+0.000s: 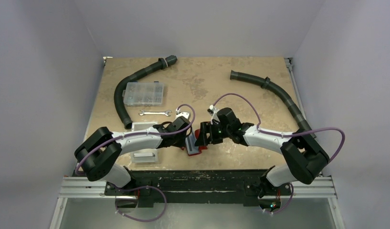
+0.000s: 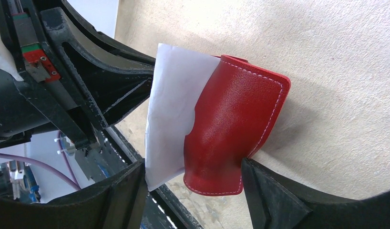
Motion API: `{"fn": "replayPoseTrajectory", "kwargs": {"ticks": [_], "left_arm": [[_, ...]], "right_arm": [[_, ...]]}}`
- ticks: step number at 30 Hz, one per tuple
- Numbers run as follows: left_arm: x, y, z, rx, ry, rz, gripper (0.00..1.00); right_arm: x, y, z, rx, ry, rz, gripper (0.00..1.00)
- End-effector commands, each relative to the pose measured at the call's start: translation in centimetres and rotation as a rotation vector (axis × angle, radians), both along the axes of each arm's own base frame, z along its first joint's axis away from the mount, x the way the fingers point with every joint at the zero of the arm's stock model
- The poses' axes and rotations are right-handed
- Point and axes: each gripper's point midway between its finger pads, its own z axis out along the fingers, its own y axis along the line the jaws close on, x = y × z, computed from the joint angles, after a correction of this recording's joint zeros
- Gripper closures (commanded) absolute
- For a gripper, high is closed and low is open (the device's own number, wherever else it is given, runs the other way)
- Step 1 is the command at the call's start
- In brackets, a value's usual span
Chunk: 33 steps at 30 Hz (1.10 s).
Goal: Put the credit cards into the card holder
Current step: Open the card holder at the center of the board.
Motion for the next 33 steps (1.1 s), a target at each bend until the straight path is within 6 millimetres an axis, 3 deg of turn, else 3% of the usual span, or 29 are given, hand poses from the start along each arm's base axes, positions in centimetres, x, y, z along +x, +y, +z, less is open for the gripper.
{"fn": "replayPoseTrajectory", "kwargs": {"ticks": [1, 6, 12, 20, 23, 28, 33], "left_arm": [[0.4, -1.5, 0.0, -0.065, -0.011, -0.019, 1.0], [0.3, -1.3, -0.2, -0.062, -0.009, -0.019, 1.0], [0.1, -1.6, -0.3, -0.075, -0.003, -0.023, 1.0], [0.2, -1.8, 0.4, -0.086, -0.009, -0.027, 1.0], [0.2, -2.3, 1.1, -0.12, -0.013, -0.031, 1.0], [0.6, -4.0, 4.2, -0.246, -0.061, -0.038, 1.0], [1.0, -4.0, 5.3, -0.248, -0.086, -0.036, 1.0]], "right_arm": [[0.5, 1.5, 1.9, 0.082, -0.032, 0.02, 0.24], [0.3, 1.9, 2.0, 0.107, -0.013, 0.024, 0.27], [0.4, 1.9, 1.7, 0.104, -0.005, 0.02, 0.23], [1.7, 0.5, 0.1, -0.018, -0.041, -0.037, 0.22], [1.7, 0.2, -0.5, -0.04, -0.04, -0.045, 0.2], [1.7, -0.8, -1.1, -0.077, -0.026, -0.09, 0.23], [1.8, -1.5, -0.4, -0.1, -0.086, -0.079, 0.09]]}}
